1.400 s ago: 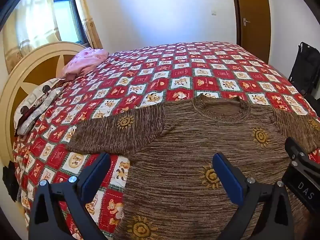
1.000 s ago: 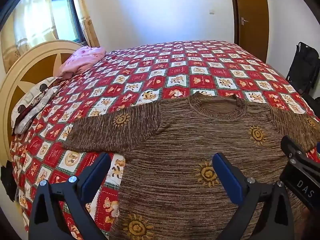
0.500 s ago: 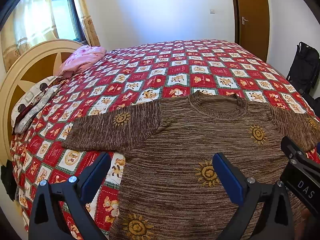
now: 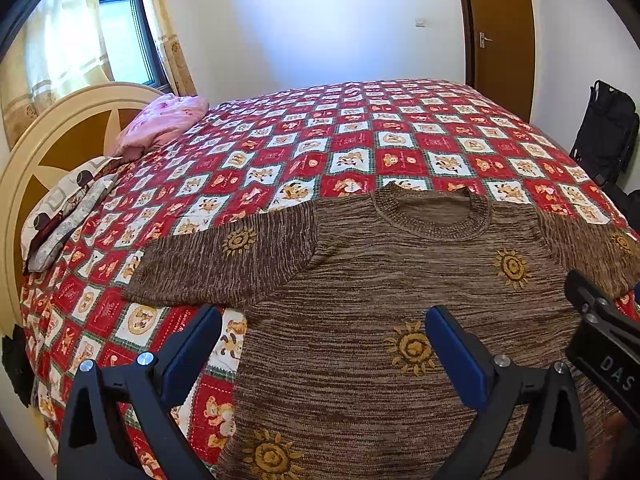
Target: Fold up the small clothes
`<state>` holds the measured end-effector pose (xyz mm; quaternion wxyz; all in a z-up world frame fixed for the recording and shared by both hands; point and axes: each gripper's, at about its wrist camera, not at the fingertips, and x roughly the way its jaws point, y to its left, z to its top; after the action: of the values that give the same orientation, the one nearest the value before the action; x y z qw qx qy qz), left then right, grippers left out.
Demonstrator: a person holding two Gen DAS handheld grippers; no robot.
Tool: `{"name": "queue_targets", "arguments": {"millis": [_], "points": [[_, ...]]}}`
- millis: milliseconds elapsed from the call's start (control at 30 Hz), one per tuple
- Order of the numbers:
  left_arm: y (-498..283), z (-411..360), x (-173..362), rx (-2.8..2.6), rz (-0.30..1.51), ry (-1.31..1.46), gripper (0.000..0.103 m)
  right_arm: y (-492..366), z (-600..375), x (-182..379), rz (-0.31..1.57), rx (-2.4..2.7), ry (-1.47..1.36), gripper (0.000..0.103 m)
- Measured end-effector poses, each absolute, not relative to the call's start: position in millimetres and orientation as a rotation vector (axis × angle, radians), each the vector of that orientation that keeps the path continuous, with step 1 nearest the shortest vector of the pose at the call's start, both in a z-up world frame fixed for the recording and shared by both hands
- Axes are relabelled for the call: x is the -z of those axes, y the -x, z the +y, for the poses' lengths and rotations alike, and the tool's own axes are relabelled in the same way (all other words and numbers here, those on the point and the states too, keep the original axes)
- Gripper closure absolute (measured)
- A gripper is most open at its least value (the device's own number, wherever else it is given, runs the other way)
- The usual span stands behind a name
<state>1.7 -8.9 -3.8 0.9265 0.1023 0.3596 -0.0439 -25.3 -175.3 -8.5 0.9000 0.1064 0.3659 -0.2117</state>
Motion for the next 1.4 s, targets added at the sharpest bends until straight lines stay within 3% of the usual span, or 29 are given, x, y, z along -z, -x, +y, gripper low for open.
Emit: {"name": "queue_targets", "arguments": {"millis": [833,1400], "points": [[-24.9,70.1,-7.5,-0.186,0.694,-0.147,0.001,25.6,-171.3,5.3,0.748,0.437,-0.215,0.0],[-13.4,182.9,-33.3,-0.455,0.63,0.015,0.001,23.3,-159.9,1.4,0.737,0.407,-0.199,0.0]]}}
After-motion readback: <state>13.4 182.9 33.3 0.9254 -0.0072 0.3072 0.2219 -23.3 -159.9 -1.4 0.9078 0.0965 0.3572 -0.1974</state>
